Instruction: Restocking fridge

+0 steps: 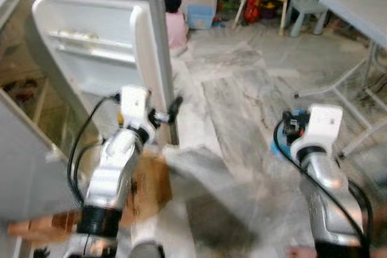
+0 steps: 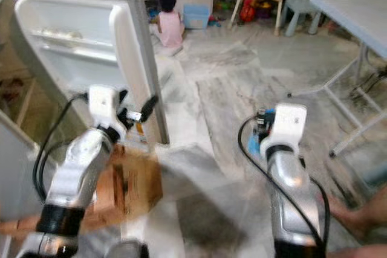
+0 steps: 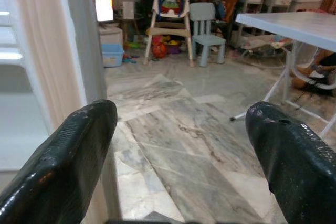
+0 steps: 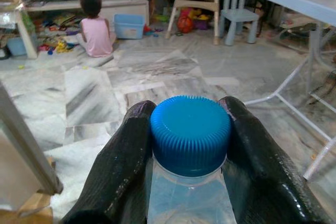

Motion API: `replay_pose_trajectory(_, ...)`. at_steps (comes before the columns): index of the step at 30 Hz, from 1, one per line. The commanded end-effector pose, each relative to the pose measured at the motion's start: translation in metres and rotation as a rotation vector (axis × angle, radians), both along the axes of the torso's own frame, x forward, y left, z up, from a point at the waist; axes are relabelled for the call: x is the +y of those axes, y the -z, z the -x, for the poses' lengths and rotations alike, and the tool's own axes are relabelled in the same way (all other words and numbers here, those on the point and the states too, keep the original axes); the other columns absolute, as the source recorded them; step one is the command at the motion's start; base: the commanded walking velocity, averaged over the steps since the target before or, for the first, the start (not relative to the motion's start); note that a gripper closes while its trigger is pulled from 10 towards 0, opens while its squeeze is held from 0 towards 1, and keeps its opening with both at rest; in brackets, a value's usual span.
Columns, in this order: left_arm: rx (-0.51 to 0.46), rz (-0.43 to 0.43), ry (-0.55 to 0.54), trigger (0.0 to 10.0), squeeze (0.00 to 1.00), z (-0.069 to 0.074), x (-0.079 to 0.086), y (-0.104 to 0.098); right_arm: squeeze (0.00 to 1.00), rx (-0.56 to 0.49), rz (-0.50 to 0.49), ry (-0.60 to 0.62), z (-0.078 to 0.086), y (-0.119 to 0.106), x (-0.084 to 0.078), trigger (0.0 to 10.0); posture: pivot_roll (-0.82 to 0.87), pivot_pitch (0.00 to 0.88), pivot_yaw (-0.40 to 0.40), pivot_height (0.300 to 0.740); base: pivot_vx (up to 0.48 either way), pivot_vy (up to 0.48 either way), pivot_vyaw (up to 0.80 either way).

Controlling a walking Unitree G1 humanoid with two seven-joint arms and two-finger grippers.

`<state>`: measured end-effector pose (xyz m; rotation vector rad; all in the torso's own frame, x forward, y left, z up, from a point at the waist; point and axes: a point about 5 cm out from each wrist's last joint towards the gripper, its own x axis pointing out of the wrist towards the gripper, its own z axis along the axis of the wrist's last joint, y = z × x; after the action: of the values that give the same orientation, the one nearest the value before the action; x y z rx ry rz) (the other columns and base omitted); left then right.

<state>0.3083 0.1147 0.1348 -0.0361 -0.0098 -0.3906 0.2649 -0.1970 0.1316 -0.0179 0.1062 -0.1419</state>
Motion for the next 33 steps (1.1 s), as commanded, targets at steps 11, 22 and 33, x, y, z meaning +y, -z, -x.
replay_pose_trajectory(11,-0.033,-0.104,-0.097,10.0,0.00,-0.006,0.015,-0.001,0.00,-0.076,-0.006,-0.053,-0.003,-0.012,0.015,10.0,0.00,0.000,0.008,0.740,0.478,0.000,0.00)
replay_pose_trajectory(22,0.006,-0.137,-0.237,10.0,0.00,-0.014,0.026,0.007,0.00,-0.104,0.009,-0.130,-0.004,-0.016,0.021,10.0,-0.01,0.000,0.013,0.740,0.478,0.000,0.45)
replay_pose_trajectory(33,0.032,-0.138,-0.268,10.0,0.00,-0.027,0.023,0.010,0.00,-0.098,-0.001,-0.160,-0.006,-0.017,0.020,10.0,-0.03,0.000,0.012,0.740,0.465,0.000,0.04)
